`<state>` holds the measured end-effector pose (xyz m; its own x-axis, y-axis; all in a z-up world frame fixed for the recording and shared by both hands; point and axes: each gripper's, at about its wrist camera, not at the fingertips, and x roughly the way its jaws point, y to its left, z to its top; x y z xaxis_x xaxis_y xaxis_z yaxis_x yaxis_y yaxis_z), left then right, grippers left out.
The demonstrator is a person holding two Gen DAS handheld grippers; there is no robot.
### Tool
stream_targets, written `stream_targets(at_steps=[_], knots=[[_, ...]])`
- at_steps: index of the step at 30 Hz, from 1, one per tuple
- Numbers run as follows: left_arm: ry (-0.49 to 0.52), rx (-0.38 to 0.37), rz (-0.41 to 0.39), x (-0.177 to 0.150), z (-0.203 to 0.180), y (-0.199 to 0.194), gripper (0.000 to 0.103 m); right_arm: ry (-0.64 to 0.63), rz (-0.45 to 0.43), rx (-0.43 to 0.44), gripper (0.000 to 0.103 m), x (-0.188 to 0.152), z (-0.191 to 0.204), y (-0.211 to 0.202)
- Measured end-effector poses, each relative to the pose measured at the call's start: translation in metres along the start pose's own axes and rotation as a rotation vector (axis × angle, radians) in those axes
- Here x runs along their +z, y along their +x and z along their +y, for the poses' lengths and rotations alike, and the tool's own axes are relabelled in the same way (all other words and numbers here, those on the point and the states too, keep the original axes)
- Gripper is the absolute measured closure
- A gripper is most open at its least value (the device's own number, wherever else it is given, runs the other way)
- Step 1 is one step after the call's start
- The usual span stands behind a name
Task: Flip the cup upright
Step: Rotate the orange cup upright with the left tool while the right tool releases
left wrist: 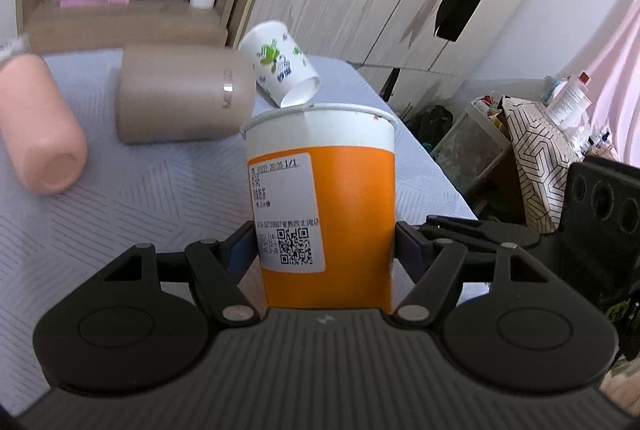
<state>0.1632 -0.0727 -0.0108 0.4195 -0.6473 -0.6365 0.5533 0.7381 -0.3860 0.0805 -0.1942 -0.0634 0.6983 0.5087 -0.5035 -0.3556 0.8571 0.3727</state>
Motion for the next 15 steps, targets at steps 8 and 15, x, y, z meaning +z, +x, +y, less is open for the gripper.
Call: stream_targets(at_steps=[8,15], knots=[[0.088,0.042,-0.093,-0.007,0.0,-0.029,0.032,-0.192,-0.076,-0.049,0.02,-0.001,0.034,0.007],[0.138,0.068,-0.121,-0.007,0.007,-0.034,0.031,-0.35,-0.175,-0.145,0.022,-0.014,0.057,0.018]])
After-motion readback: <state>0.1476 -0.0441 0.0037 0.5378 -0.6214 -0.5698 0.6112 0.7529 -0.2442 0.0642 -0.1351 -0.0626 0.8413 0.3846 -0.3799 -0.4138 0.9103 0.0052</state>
